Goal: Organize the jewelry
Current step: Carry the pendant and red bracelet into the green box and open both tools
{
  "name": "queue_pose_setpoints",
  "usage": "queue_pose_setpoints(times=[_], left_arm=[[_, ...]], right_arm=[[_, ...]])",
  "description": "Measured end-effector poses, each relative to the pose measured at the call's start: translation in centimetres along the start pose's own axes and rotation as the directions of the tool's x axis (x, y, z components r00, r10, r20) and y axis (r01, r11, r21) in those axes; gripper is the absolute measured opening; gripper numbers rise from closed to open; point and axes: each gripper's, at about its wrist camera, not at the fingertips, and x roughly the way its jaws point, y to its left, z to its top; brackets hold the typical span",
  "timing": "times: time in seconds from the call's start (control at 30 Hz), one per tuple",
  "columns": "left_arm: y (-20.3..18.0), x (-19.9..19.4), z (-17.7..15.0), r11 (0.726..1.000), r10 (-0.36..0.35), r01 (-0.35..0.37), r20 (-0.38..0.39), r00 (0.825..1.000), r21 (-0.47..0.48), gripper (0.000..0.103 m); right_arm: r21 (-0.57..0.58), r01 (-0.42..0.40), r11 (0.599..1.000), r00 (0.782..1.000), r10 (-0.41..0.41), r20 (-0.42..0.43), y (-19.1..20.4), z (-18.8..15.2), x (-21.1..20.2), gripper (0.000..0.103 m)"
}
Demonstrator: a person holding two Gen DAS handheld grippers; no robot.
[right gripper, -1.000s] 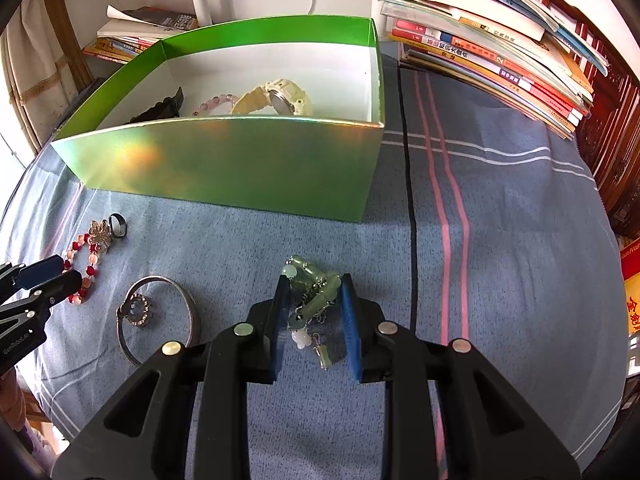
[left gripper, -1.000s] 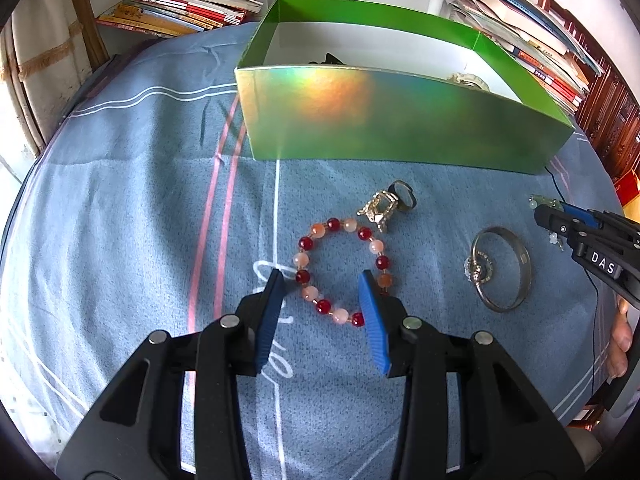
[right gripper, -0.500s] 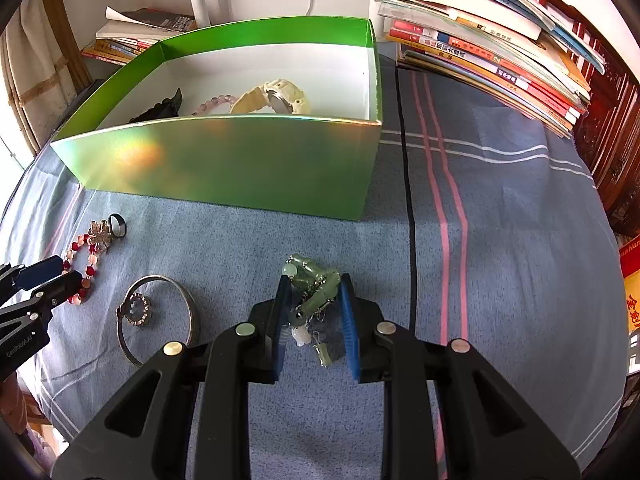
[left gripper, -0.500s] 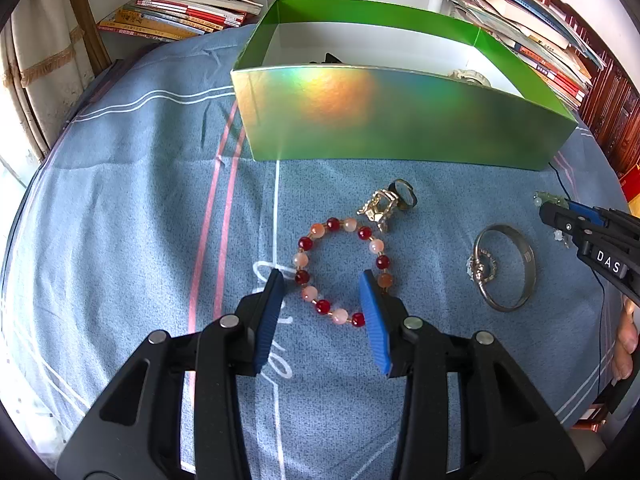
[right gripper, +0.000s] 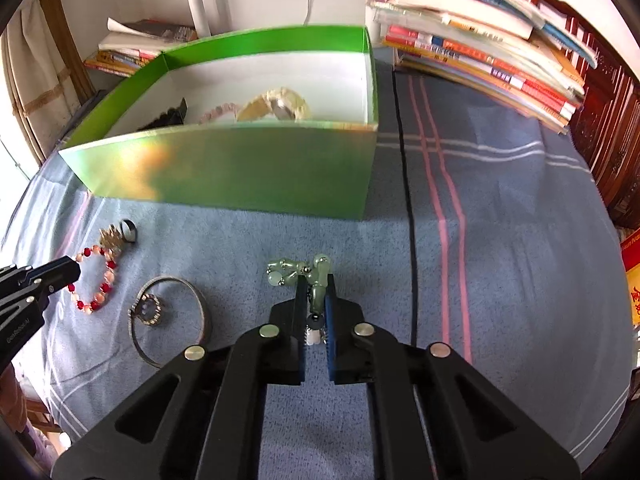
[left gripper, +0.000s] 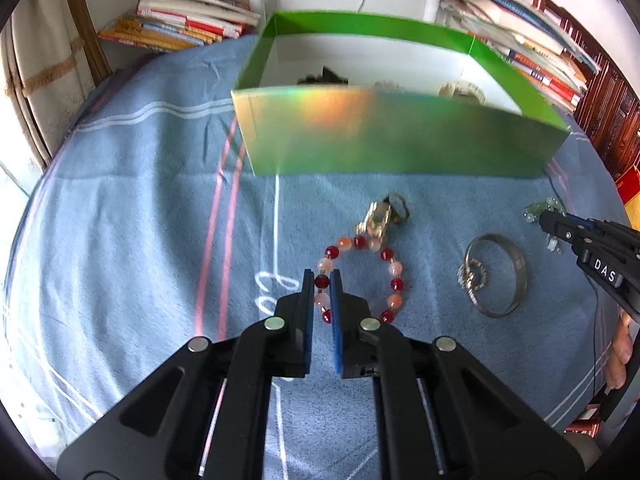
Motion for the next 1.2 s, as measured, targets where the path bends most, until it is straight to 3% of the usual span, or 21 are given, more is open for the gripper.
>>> queue_pose_setpoints(times=[0.33,0.6,0.77,1.0,1.03,1.1,1.13,1.17,1.2], left_arm=[[0.1,-6.0,2.9,0.999,-0.011,0.005,0.139,0.990,0.040,0.008],[-0.1,-9.8,8.9,0.997,-0.041,0.020,0.260,0.965,0.081,0.008],[-1.5,-7.6,12.8,0.995,-0.073,0.053,0.256,0.964,0.087,0.008],[-3.1,0.3,15.3,0.990,-0.118,0.108,0.120,0.986,0.086,0.008],[-3.2,1.2,15.4,0.991,-0.116,0.108,0.108,0.987,0.078,0.008],[-3.0,2.0,15.5,0.993,-0.110,0.104,0.107,0.988,0.061,0.013],[-2.8,2.1,15.5,0.995,-0.095,0.090,0.104,0.990,0.048,0.030],[-2.6,1.8,15.3,0.995,-0.089,0.084,0.107,0.990,0.044,0.037],[-2.4,1.2,14.9,0.995,-0.088,0.083,0.125,0.988,0.047,0.042]], right_arm=[[-0.029,-0.007,1.000,0.988,0.012,0.157,0.4,2.3,-5.9,0.008],[-0.073,-0.022,0.997,0.952,0.043,0.302,1.5,7.2,-9.2,0.008],[-0.047,-0.022,0.999,0.968,0.033,0.250,1.9,10.5,-5.1,0.008],[-0.006,-0.020,1.000,0.993,0.021,0.113,1.3,11.2,1.5,0.008],[-0.002,-0.020,1.000,0.994,0.020,0.103,1.3,11.1,1.9,0.010],[0.004,-0.025,1.000,0.995,0.024,0.099,1.1,10.9,1.9,0.027],[0.011,-0.026,1.000,0.994,0.025,0.104,1.0,10.8,1.6,0.046],[0.014,-0.027,1.000,0.992,0.026,0.121,0.9,10.6,1.0,0.053],[0.014,-0.028,1.000,0.989,0.025,0.145,0.9,10.3,0.3,0.053]])
